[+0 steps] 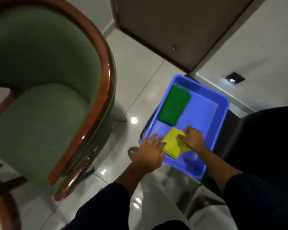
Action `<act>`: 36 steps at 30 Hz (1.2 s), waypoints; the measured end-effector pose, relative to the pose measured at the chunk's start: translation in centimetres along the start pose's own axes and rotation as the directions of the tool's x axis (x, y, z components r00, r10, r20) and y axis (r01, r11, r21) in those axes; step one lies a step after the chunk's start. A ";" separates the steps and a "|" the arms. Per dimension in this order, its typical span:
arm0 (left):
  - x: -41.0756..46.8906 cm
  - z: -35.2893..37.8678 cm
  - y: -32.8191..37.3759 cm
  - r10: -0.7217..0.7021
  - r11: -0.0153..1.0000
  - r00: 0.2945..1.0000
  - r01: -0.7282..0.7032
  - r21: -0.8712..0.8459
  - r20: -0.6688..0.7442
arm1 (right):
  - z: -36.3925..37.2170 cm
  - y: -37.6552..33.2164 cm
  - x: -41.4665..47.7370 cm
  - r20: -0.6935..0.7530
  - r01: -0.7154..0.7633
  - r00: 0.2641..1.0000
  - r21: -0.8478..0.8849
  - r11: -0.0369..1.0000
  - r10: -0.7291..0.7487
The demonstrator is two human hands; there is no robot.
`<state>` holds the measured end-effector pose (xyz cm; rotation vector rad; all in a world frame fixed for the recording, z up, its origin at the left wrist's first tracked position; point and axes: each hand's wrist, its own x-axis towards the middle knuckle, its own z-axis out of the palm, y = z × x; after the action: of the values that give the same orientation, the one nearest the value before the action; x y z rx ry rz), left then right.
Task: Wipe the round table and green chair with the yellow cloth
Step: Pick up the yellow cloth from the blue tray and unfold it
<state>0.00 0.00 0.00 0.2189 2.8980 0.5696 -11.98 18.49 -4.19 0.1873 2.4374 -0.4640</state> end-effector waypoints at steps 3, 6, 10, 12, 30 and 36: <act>1.2 5.1 1.7 -0.008 0.997 0.985 0.021 -0.077 0.172 | 1.4 0.8 2.2 0.025 0.016 1.000 -0.130 0.991 -0.013; 2.1 7.8 2.3 -0.057 0.987 0.939 0.105 -0.125 0.340 | 2.0 1.4 3.3 0.058 0.012 0.998 -0.214 0.977 0.000; 2.6 9.4 2.1 -0.124 0.949 0.894 0.234 -0.211 0.430 | 1.1 1.3 3.5 0.194 -0.107 0.975 -0.040 0.993 0.113; 2.5 8.0 2.0 -0.156 0.849 0.939 0.286 -0.443 0.307 | 0.2 0.2 2.0 0.273 -0.165 0.956 0.195 0.967 0.108; -28.0 0.2 -7.4 -0.641 -0.579 0.567 0.085 -0.811 0.517 | 12.4 -16.6 -22.9 0.825 -0.139 0.516 0.346 0.928 -0.230; -44.0 -0.1 -14.2 -0.753 -0.493 0.497 0.009 -0.870 0.431 | 25.8 -24.1 -35.6 0.849 0.076 0.433 0.300 0.951 -0.303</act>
<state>41.27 -20.87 1.08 -1.6618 1.1085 2.5920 24.69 -14.16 5.79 -0.2250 1.3252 -0.7118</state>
